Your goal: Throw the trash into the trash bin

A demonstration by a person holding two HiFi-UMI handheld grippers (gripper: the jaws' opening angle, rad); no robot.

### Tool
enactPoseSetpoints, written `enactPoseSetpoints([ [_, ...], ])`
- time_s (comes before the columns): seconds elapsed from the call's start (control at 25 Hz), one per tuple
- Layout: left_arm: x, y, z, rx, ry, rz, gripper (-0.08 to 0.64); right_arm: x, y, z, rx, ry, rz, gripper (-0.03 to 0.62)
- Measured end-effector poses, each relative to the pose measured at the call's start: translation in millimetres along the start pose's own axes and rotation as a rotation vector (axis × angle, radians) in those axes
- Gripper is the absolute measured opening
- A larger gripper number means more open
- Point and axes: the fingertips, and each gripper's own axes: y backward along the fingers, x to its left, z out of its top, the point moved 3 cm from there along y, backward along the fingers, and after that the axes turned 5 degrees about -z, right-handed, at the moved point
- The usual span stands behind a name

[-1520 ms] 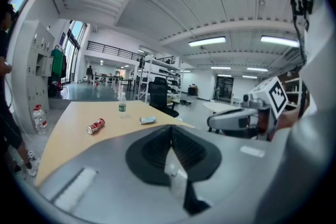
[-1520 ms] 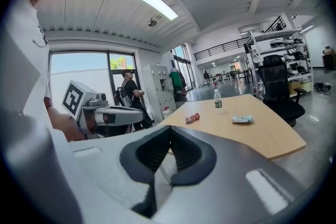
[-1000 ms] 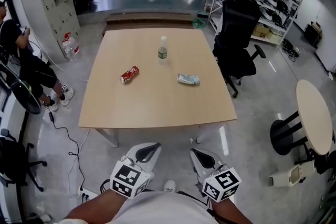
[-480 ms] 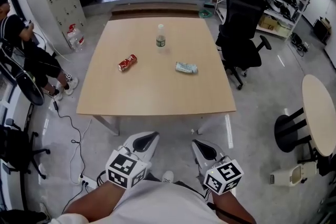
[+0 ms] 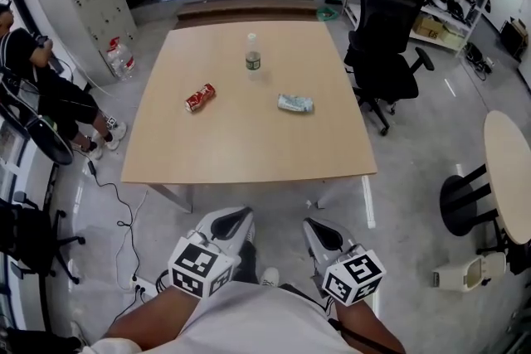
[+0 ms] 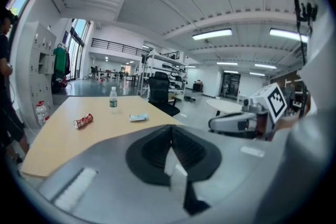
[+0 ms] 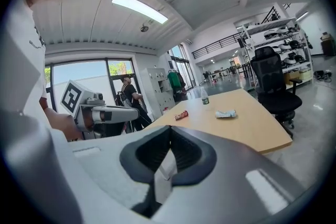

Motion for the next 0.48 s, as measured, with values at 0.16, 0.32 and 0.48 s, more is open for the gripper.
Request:
enactPoseSetpoints([
  [0.16, 3, -11, 2, 0.001, 0.011, -0.015, 0.009, -9, -4, 3, -0.001, -0.003, -0.018, 0.002],
  [0.32, 5, -23, 8, 0.000, 0.000, -0.030, 0.009, -20, -7, 3, 0.008, -0.014, -0.041, 0.002],
  [0.48, 14, -32, 8, 0.009, 0.007, -0.031, 0.009, -27, -14, 2, 0.020, -0.023, -0.047, 0.002],
])
